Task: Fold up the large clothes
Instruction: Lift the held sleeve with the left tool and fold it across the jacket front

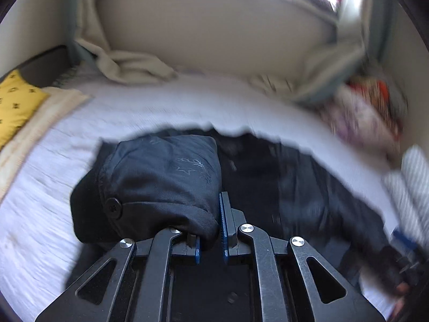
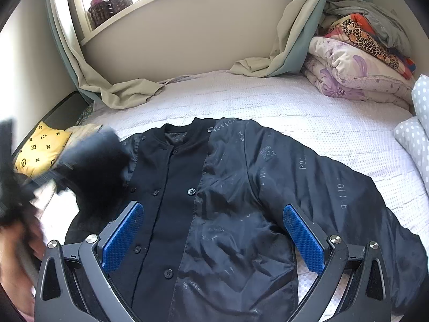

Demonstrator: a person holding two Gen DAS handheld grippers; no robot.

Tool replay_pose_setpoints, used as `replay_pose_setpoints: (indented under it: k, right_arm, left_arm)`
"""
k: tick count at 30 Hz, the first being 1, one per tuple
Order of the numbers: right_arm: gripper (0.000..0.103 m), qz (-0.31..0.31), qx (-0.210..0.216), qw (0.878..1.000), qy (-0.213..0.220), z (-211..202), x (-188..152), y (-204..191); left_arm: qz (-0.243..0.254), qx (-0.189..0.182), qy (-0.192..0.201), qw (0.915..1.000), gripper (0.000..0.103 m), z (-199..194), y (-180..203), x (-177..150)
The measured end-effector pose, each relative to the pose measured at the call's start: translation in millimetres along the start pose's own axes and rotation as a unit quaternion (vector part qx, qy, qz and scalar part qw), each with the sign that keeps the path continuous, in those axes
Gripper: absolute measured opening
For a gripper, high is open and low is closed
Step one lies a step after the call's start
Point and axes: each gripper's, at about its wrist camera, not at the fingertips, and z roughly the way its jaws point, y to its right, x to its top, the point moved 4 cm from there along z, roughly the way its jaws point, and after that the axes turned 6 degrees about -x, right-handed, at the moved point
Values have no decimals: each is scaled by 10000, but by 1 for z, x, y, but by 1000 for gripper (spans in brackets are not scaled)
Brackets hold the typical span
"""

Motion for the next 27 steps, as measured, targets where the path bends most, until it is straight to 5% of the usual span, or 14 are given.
replay_pose_setpoints:
  k: [4,6,9,16,22,27]
  right_arm:
    - [103,40,-19,10000,-8,0,1,4]
    - [103,60,-37,10000,-19,1,2,6]
    - [103,76,-49,9999,-87,5,1,7]
    - [103,-133,17,9975,-690,30,-18,-6]
    - [103,-764,-81,9891,-1260,60,-52,-35]
    - [103,-1319,-365,9755,-1722,89,-93,-55]
  left_arm:
    - [328,-175,-613,9974,23,27,29,-36]
    - [539,-365,-863,9941,65,31,40,-48]
    - [906,-346,-902,9912,84,22,46,-63]
    - [1219,-488,-1053,9857,89,-31,18,-93]
    - [533,294,-832,9947,100,-52,-56,-104]
    - [-41,739,-1144,9907,100,-40,-97,-113]
